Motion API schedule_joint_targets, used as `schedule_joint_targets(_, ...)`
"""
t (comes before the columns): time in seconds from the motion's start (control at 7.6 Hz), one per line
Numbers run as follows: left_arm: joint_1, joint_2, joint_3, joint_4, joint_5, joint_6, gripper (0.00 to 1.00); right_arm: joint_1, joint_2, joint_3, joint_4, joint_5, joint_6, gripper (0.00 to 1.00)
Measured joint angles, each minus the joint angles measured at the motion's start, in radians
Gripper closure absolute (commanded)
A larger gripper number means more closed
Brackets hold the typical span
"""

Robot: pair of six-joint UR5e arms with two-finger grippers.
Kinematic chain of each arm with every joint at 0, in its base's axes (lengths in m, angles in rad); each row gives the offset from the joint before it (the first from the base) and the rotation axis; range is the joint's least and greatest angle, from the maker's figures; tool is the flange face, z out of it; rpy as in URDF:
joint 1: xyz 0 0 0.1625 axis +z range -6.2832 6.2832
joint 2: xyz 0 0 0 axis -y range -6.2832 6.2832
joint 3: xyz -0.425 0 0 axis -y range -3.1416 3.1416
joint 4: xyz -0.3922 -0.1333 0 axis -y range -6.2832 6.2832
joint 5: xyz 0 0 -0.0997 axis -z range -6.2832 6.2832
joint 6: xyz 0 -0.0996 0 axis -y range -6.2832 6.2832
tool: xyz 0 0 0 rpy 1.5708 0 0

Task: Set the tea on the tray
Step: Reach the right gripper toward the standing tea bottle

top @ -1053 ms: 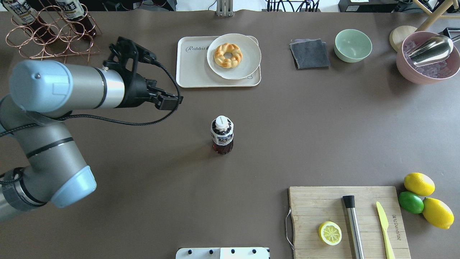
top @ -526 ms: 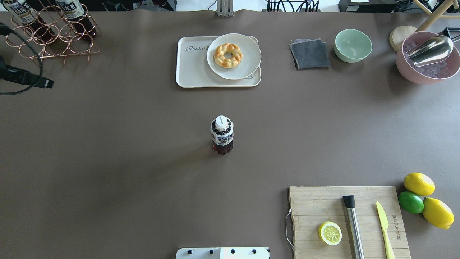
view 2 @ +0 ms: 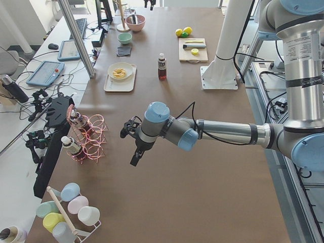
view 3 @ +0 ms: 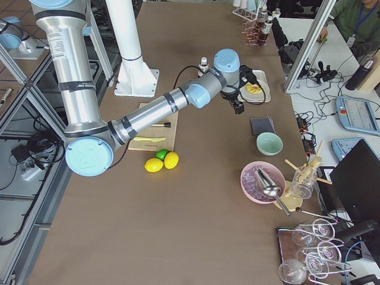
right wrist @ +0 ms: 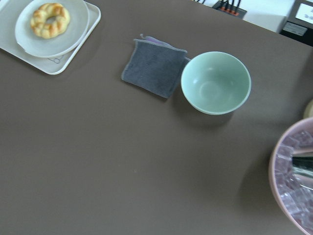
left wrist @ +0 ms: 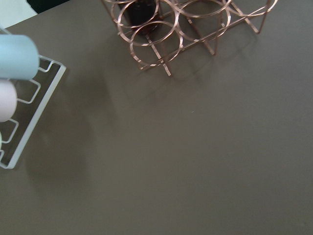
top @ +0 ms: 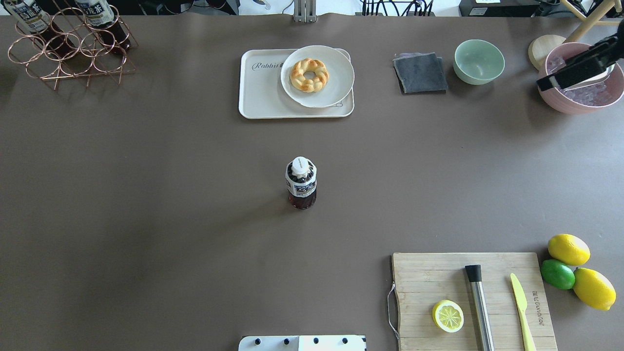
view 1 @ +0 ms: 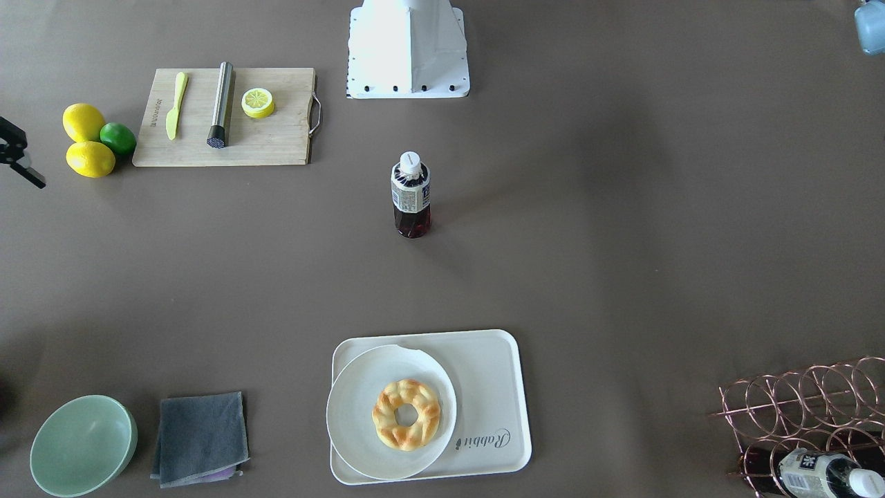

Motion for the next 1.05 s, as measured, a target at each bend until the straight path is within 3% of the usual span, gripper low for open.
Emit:
schedule_joint_targets(0.26,-0.061,0.042,0.031,0.000,-0.003,0.057,0.00,-0.190,0.121,-0.004,0.125,-0.102,0.198,0.01)
schedule_joint_targets(0.66,-0.071,0.052,0.059,-0.002,-0.004,0.064,0.00,-0.400,0.171,0.000,0.312,-0.281,0.269,0.01)
schedule_joint_targets(1.05,-0.071,0.054,0.070,-0.004,-0.009,0.064,0.00,-0.591,0.210,0.028,0.349,-0.472,0.283,0.01)
